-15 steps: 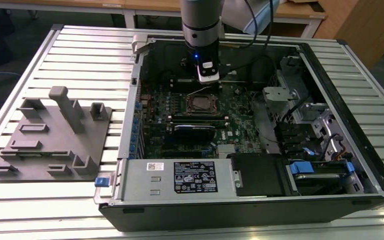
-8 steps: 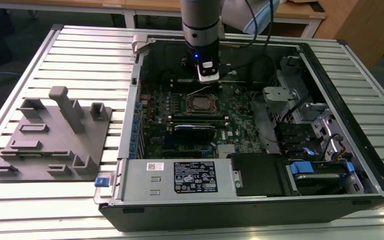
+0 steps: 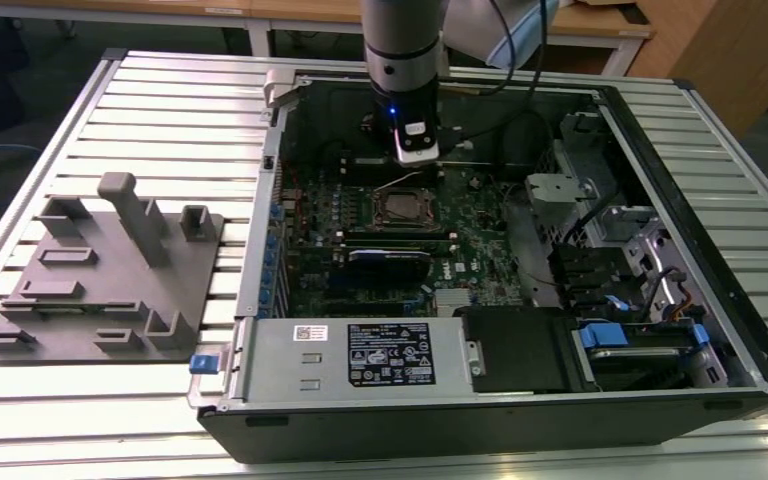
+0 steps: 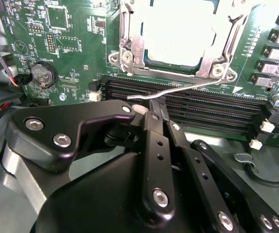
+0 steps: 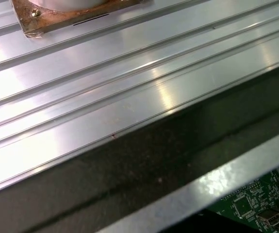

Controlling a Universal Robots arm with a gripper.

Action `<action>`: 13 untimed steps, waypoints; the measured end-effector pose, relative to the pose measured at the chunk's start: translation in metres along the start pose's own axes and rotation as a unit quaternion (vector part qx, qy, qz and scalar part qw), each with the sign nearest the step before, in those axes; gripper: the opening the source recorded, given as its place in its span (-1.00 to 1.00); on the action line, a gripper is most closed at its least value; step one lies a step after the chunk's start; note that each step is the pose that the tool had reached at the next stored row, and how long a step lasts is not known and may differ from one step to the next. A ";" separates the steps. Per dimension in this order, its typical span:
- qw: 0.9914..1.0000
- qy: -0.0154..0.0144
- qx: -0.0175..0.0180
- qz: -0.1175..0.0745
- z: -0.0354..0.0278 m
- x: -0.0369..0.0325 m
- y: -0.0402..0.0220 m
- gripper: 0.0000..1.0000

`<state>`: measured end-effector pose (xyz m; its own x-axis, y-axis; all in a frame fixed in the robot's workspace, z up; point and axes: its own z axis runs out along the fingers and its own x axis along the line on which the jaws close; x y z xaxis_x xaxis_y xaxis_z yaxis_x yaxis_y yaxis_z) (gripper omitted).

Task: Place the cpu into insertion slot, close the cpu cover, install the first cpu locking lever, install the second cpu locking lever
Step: 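Install the first cpu locking lever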

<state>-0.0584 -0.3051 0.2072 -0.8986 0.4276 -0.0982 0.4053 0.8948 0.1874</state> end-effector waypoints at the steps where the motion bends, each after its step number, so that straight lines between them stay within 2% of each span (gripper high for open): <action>1: 1.000 0.000 0.000 0.000 -0.0004 0.0000 0.0001 -0.79; 8: 1.000 0.000 0.000 0.000 -0.0033 -0.0004 0.0007 -0.79; 13: 1.000 0.000 0.000 0.000 -0.0088 -0.0009 0.0018 -0.79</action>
<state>-0.0583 -0.3050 0.2162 -0.8986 0.4277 -0.0983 0.4053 0.8947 0.1878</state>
